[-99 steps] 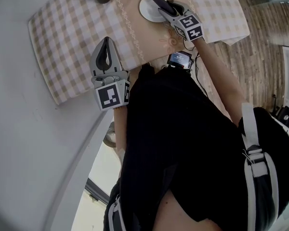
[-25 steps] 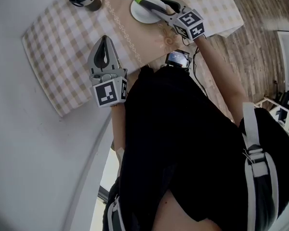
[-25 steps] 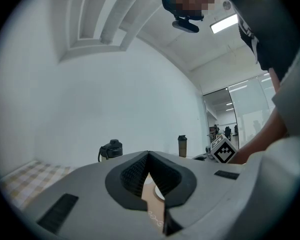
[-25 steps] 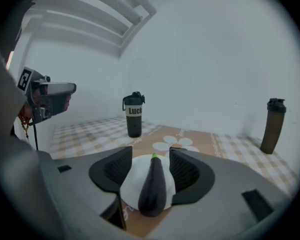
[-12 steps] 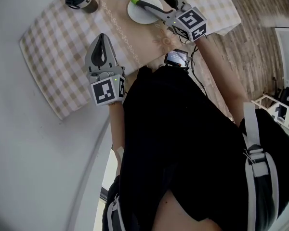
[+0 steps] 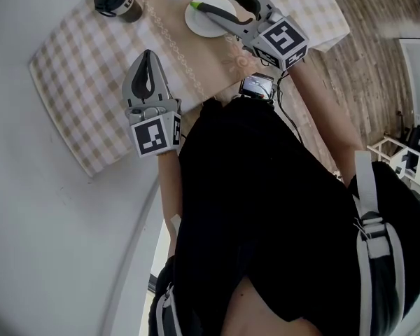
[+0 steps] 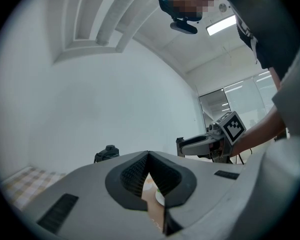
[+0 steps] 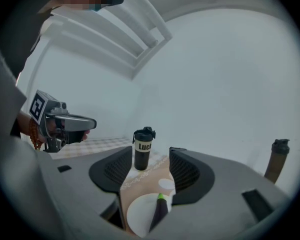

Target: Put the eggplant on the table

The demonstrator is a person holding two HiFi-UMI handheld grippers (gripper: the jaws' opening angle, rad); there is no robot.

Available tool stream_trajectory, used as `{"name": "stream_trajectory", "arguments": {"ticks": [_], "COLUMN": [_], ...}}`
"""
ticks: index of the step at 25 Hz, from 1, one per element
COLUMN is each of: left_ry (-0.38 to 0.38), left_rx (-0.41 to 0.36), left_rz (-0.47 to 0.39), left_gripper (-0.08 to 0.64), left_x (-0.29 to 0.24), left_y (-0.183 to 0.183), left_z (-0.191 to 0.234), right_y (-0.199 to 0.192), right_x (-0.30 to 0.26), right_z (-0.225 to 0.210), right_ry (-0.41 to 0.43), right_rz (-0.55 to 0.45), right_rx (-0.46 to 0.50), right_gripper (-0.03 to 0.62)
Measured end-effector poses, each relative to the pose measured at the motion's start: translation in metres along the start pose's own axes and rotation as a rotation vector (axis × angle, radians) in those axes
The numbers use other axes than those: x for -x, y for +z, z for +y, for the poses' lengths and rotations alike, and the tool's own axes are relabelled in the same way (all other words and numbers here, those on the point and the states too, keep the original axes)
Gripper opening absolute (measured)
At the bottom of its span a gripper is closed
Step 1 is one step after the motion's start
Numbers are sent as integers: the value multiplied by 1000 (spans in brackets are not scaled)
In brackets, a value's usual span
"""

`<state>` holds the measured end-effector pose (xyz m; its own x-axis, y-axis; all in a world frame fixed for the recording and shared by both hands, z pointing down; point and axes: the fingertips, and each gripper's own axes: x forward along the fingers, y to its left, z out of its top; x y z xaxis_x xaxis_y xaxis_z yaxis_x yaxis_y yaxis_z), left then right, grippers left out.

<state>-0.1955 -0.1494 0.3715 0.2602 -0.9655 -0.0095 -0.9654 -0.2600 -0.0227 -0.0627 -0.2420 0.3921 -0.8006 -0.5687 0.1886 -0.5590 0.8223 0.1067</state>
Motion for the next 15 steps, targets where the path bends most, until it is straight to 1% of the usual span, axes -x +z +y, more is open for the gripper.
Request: {"name": "stream_trajectory", "arguments": {"ticks": [3, 8, 10, 15], "left_ry": [-9, -28, -31, -43], "left_rx": [-5, -13, -14, -21], "left_rz": [-9, -19, -19, -26], "left_gripper": [3, 3, 3, 3], "left_x": [-3, -1, -2, -2], "left_y": [4, 9, 9, 12], "left_z": [-2, -7, -8, -11], "right_y": [15, 31, 34, 37], "right_x": [4, 12, 15, 21], "right_z": [-3, -3, -3, 1], "right_ry": [-33, -57, -68, -83], "right_rz": [-48, -88, -105, -130], "right_rx": [15, 23, 30, 13], "right_gripper": [221, 221, 187, 187]}}
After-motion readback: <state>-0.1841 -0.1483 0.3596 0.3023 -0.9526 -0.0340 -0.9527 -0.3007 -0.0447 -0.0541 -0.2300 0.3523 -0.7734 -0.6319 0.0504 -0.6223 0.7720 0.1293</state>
